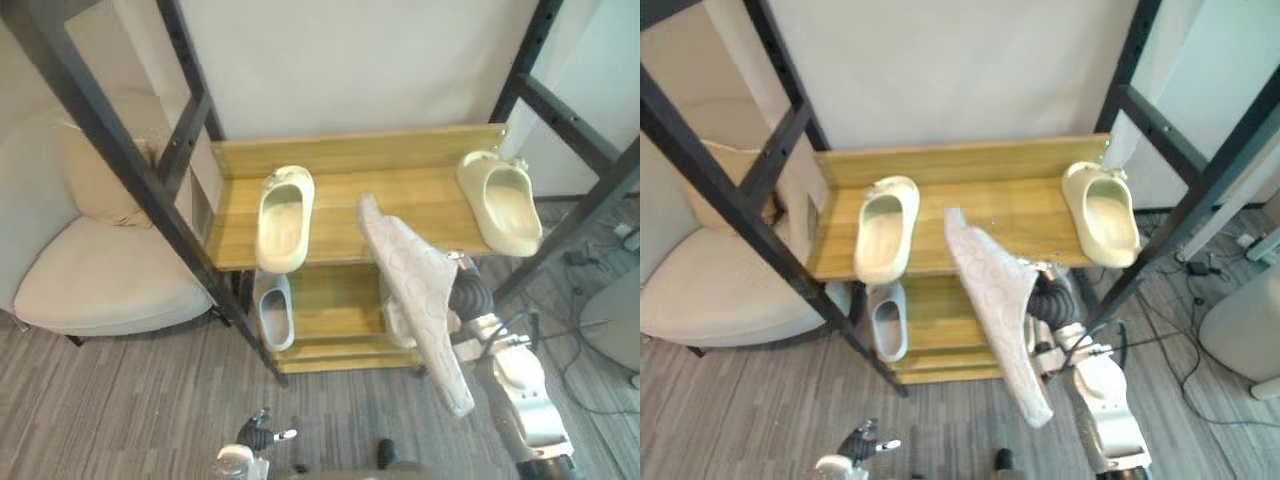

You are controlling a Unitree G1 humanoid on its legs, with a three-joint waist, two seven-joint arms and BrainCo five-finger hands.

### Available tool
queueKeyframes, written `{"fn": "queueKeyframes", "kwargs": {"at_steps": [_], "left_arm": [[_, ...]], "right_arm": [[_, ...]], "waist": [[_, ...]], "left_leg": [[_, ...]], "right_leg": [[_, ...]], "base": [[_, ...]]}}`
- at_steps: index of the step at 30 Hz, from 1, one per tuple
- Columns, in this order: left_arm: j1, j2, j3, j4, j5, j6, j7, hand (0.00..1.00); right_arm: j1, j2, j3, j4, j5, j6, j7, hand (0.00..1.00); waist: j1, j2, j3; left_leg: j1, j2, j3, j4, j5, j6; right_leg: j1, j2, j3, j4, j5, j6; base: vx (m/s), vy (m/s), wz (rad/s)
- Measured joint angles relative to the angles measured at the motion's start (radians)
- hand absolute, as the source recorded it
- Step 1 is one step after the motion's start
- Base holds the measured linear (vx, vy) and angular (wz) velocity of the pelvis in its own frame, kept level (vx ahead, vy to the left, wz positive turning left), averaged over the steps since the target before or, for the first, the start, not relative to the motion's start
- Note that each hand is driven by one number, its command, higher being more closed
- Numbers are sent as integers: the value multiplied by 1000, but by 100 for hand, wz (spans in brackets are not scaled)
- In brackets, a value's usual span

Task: Organize the slippers on the shoe rack

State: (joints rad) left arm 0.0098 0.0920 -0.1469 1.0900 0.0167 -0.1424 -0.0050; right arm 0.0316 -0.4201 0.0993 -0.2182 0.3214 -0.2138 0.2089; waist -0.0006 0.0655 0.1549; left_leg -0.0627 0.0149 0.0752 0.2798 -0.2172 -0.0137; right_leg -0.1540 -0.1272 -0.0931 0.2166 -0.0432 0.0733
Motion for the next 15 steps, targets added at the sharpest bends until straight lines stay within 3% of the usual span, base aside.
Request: {"fn": "queueKeyframes", "kwargs": {"at_steps": [4, 8, 15], "left_arm": [[-58, 3, 2, -24, -32, -11, 0, 0], [-66, 1, 6, -70, -64, -23, 1, 0], [-113, 2, 55, -165, -128, -37, 12, 0]], "right_arm": [[-110, -78, 84, 17, -6, 0, 11, 100], [-148, -96, 121, -15, -9, -7, 4, 100], [-247, -160, 142, -118, -65, -29, -90, 100]], "waist": [[0, 4, 98], [1, 6, 131], [9, 6, 189]], "left_leg": [[-184, 2, -5, 262, -104, 3], [-327, 5, -19, 444, -167, -8], [-621, 30, -60, 733, -243, -29]], "right_leg": [[-194, -29, 8, 291, -126, -7], [-342, -54, 6, 495, -204, -13], [-609, -75, -28, 775, -299, -44]], "base": [[-239, -18, 10], [-127, -39, 13], [-102, -69, 21]]}}
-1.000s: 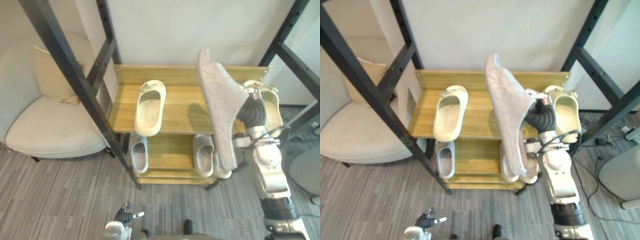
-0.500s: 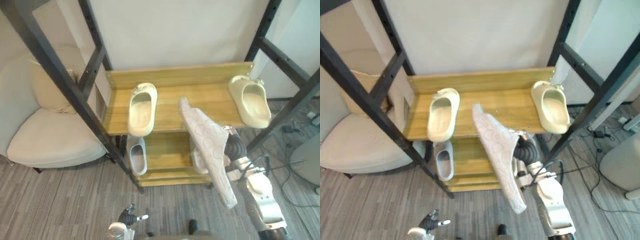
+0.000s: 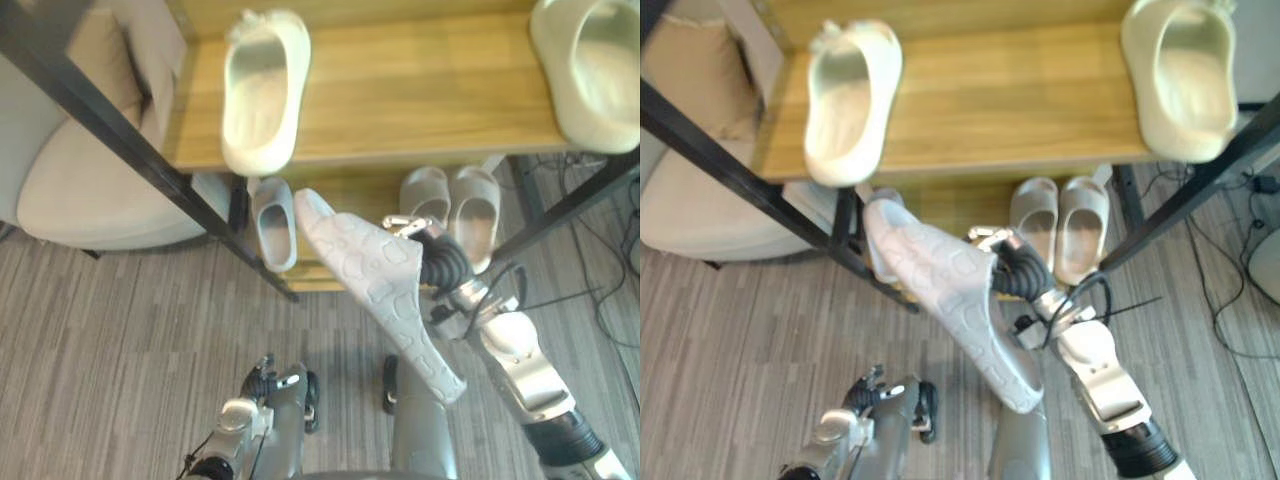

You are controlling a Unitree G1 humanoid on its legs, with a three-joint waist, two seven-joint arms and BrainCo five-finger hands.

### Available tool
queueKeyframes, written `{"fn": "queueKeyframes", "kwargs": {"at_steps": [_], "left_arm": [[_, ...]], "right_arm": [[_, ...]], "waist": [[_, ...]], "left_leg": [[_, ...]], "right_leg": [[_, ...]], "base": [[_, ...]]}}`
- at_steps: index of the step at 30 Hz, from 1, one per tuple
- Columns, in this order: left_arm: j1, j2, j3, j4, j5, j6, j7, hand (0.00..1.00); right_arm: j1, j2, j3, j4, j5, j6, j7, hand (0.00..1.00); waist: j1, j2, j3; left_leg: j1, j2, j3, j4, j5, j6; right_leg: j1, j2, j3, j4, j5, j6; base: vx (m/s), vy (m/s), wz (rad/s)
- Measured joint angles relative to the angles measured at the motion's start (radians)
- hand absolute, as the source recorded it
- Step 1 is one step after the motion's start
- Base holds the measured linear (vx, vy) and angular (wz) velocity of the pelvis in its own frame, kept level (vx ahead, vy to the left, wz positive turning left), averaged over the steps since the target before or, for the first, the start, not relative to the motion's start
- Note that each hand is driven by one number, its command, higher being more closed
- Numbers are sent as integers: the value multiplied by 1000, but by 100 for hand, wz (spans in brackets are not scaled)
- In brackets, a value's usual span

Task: Organize the slippers on the shoe rack

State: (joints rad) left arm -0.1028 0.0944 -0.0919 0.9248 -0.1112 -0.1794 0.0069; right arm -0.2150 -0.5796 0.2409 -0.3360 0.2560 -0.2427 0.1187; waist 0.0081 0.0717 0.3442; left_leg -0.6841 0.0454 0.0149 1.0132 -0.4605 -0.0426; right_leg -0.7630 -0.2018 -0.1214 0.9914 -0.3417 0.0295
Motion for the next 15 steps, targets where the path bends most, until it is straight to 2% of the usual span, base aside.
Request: {"fn": "queueKeyframes", "kwargs": {"at_steps": [3, 5, 7, 12, 14, 15], "left_arm": [[-40, -5, 53, -46, -18, -11, 15, 0], [-56, -7, 78, -72, -31, -12, 8, 0], [-24, -21, 76, -154, -51, -24, -11, 0], [-2, -45, 109, -222, -70, -33, -4, 0], [-38, -33, 150, -201, -69, -30, 43, 0], [-55, 1, 156, -175, -67, -21, 66, 0]], "right_arm": [[-76, -25, -4, 1, -30, -5, -55, 100], [-104, -25, -4, 3, -60, -5, -83, 100], [-133, -27, -5, 30, -91, -5, -130, 100], [-203, -13, -50, 120, -149, -3, -218, 100], [-250, 3, -81, 150, -187, 0, -267, 100], [-287, 16, -90, 177, -216, 6, -300, 100]], "waist": [[23, -5, 17], [36, -6, 35], [65, -1, 37], [102, 1, 38], [101, -12, 46], [100, -36, 60]], "left_leg": [[-150, 7, -23, 104, -16, -6], [-201, 9, -38, 139, -22, -10], [-261, 5, -51, 189, -34, -15], [-329, -4, -74, 223, -35, -18], [-362, -6, -90, 238, -26, -35], [-375, -6, -93, 248, -24, -39]], "right_leg": [[-136, -7, -12, 93, -29, -2], [-179, -9, -19, 126, -34, -11], [-231, -19, -27, 179, -52, -16], [-287, -33, -42, 222, -70, -26], [-311, -43, -60, 243, -78, -39], [-324, -45, -63, 257, -80, -44]], "base": [[-142, -45, 16], [-116, -33, 11], [-78, -34, 16], [-35, -36, 17], [-5, -50, 20], [-17, -62, 14]]}}
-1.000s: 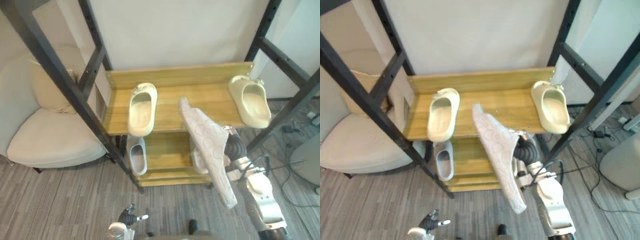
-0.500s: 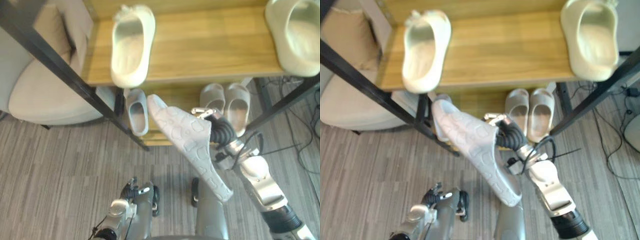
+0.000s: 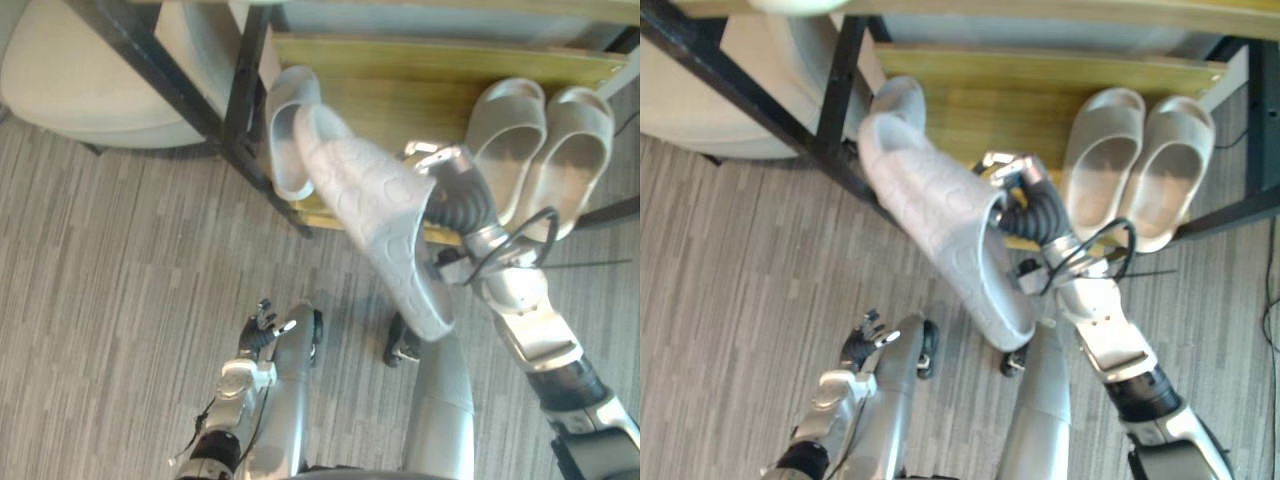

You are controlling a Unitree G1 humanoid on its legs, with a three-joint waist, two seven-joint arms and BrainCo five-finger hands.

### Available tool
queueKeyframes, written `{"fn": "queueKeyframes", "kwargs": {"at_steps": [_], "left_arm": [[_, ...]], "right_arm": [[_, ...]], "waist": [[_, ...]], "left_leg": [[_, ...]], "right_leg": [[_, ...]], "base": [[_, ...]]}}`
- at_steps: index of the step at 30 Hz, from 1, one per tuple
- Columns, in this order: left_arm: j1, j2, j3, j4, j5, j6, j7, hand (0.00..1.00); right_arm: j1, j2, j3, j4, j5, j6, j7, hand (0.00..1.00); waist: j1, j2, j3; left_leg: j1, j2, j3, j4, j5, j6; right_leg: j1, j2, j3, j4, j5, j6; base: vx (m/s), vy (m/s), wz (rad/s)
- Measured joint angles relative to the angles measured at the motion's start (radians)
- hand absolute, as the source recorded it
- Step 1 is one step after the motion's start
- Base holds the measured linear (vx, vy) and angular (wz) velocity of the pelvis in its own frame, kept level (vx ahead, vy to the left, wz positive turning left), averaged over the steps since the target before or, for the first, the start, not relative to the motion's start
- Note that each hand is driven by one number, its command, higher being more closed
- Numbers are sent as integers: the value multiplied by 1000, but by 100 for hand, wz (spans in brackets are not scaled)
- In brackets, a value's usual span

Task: Organize the slippers on the shoe rack

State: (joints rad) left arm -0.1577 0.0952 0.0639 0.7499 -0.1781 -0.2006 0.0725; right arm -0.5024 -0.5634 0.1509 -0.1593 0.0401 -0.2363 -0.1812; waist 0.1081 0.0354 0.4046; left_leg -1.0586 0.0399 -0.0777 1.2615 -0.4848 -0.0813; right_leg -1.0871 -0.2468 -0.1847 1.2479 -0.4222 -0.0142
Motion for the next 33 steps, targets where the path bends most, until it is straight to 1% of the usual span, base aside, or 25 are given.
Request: {"fn": "queueKeyframes", "kwargs": {"at_steps": [1, 3, 4, 6, 10, 11, 15, 17, 19, 22, 24, 26, 28, 29, 31, 33], "left_arm": [[-9, 24, -1, 45, 1, 19, 16, 0], [-13, 31, 2, 98, -3, 50, 40, 0], [-15, 30, 7, 106, 0, 59, 52, 0], [-4, 28, 5, 109, 3, 62, 60, 0], [5, 28, -1, 128, 11, 63, 64, 0], [7, 27, -3, 129, 11, 66, 77, 0], [7, 22, -4, 128, 11, 77, 93, 0], [6, 16, -4, 128, 11, 77, 102, 0], [1, 15, -4, 130, 10, 77, 104, 0], [-5, 6, -3, 135, 9, 77, 125, 0], [-10, 6, -3, 141, 9, 77, 127, 0], [-17, 3, -4, 149, 9, 78, 143, 0], [-17, 1, -4, 152, 8, 78, 143, 0], [-20, 0, -4, 155, 8, 78, 145, 0], [-27, -1, -6, 167, 7, 78, 150, 0], [-28, -2, -8, 167, 2, 77, 163, 0]], "right_arm": [[-28, 18, -18, 30, -22, 10, -28, 100], [-67, 27, -43, 87, -56, 33, -73, 100], [-89, 36, -53, 118, -87, 51, -94, 100], [-155, 75, -67, 185, -133, 86, -145, 100], [-242, 104, -74, 289, -170, 122, -200, 100], [-270, 118, -77, 331, -193, 138, -218, 100], [-353, 167, -113, 476, -209, 191, -257, 100], [-393, 183, -118, 549, -239, 213, -268, 100], [-425, 211, -131, 618, -240, 240, -272, 100], [-471, 238, -151, 710, -267, 266, -287, 100], [-490, 250, -154, 745, -275, 275, -296, 100], [-515, 261, -183, 798, -276, 280, -299, 100], [-527, 261, -209, 827, -276, 285, -304, 100], [-534, 262, -216, 848, -275, 285, -309, 0], [-555, 275, -227, 890, -274, 286, -321, 0], [-567, 289, -226, 897, -274, 286, -335, 0]], "waist": [[-3, -14, 8], [-3, -20, 11], [-1, -22, 13], [6, -24, 13], [12, -24, 13], [13, -23, 13], [24, -23, 13], [31, -22, 12], [36, -21, 12], [48, -21, 12], [51, -21, 12], [54, -19, 11], [56, -13, 7], [56, -13, 7], [57, -12, 6], [58, -12, 6]], "left_leg": [[-14, 1, -4, 10, 1, -2], [-30, 1, -13, 21, 2, -5], [-31, 1, -13, 20, 4, -7], [-30, 0, -11, 19, 5, -9], [-32, -2, -14, 15, 8, -15], [-34, -1, -17, 14, 9, -17], [-45, -2, -26, 7, 16, -27], [-57, -3, -29, 0, 23, -33], [-59, -3, -43, -10, 28, -42], [-59, -3, -46, -29, 40, -50], [-60, -3, -50, -39, 47, -53], [-63, -3, -55, -41, 51, -56], [-74, -6, -67, -42, 57, -58], [-76, -6, -70, -42, 59, -59], [-76, -9, -70, -49, 64, -60], [-76, -9, -70, -61, 72, -61]], "right_leg": [[-10, -2, -5, 14, -4, -6], [-16, -6, -17, 24, -9, -15], [-15, -10, -20, 26, -10, -15], [-15, -15, -21, 30, -17, -6], [-15, -17, -24, 29, -23, -6], [-15, -17, -27, 29, -23, -7], [-24, -18, -34, 29, -24, -10], [-34, -18, -39, 26, -21, -14], [-31, -18, -55, 19, -15, -26], [-32, -18, -61, 12, -15, -29], [-32, -18, -67, 4, -12, -33], [-32, -19, -73, 3, -16, -28], [-33, -20, -85, -1, -15, -29], [-33, -20, -87, -1, -15, -30], [-34, -22, -87, -3, -15, -30], [-35, -21, -89, -13, -12, -36]], "base": [[-18, -64, 16], [-7, -49, 21], [-6, -41, 16], [-17, -29, 6], [-18, -22, 3], [-19, -37, 5], [-6, -30, 5], [0, -31, 5], [4, -39, 9], [-3, -45, 7], [-19, -28, 5], [-25, -19, 5], [-32, -11, 9], [-35, -7, 9], [-32, -4, 5], [-14, -1, 2]]}}
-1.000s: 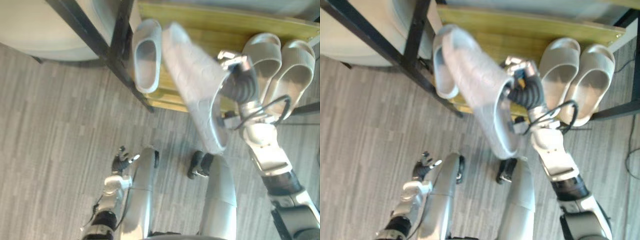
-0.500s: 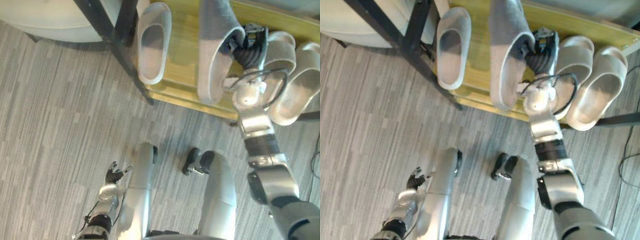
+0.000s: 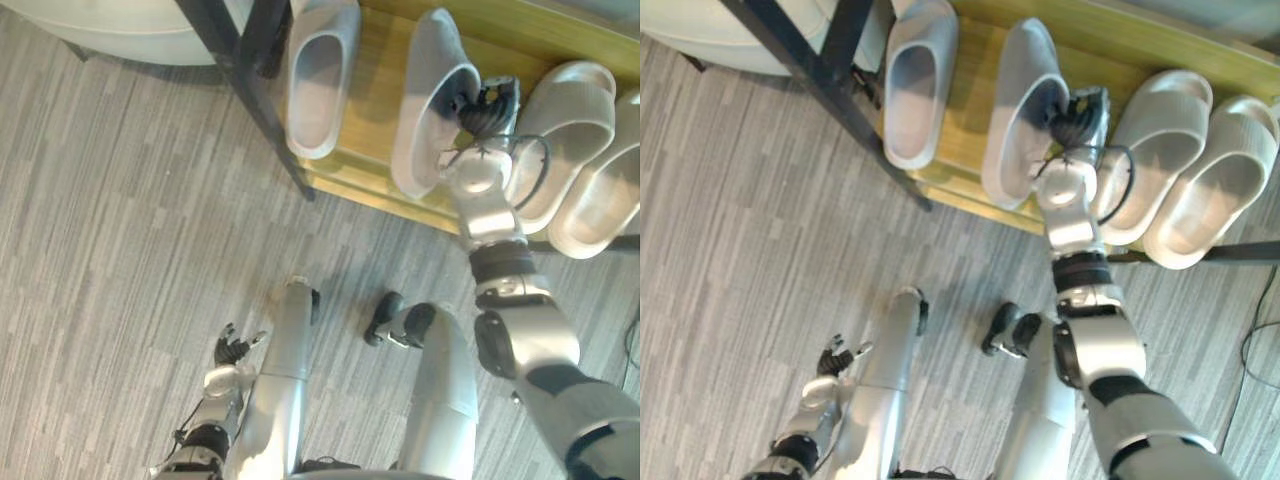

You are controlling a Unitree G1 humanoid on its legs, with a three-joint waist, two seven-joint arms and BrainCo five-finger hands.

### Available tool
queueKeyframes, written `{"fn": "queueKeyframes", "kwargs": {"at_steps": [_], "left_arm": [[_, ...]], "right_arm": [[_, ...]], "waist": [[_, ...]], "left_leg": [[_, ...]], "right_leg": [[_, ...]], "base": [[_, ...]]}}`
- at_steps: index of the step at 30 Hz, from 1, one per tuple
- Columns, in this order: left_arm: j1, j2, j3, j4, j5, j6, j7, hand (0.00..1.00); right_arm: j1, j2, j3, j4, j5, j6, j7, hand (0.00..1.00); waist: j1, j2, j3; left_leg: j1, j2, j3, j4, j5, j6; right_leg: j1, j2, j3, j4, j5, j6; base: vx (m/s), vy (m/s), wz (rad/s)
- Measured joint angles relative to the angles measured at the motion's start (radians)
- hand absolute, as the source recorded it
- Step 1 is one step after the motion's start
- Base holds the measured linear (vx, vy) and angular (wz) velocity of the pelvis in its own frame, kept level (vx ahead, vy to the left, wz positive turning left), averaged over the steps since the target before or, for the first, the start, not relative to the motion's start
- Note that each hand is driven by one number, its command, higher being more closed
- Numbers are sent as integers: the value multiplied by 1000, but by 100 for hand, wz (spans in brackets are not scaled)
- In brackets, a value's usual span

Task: Organize the slippers on the shoe rack

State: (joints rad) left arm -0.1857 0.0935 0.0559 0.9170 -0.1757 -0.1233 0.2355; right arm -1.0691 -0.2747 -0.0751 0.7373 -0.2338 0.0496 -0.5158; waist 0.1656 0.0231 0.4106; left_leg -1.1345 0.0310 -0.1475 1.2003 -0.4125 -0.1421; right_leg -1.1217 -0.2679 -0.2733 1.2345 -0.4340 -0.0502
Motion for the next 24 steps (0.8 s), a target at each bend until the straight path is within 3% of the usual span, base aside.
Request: {"fn": "queueKeyframes", "kwargs": {"at_steps": [6, 15, 24], "left_arm": [[0, -4, -5, 9, -3, 1, 7, 0], [-1, -9, -5, 8, -4, 3, 6, 0], [0, -10, -4, 5, -4, 4, 4, 0]], "right_arm": [[-28, 35, 0, 25, 18, -1, -43, 0], [-16, 41, 2, 20, 63, -2, -52, 0], [128, 80, 44, -165, 79, -19, -47, 0]], "waist": [[10, 2, -25], [15, 15, -41], [18, 18, -47]], "left_leg": [[-16, 3, 1, -11, 10, -8], [-11, 8, 2, -23, 22, -8], [21, 15, 6, -54, 25, -13]], "right_leg": [[-22, 2, -3, -4, 15, -28], [-16, 5, -6, -17, 15, -22], [9, 15, -6, -40, 17, -25]], "base": [[0, 0, 0], [-17, 9, 0], [0, 0, 0]]}}
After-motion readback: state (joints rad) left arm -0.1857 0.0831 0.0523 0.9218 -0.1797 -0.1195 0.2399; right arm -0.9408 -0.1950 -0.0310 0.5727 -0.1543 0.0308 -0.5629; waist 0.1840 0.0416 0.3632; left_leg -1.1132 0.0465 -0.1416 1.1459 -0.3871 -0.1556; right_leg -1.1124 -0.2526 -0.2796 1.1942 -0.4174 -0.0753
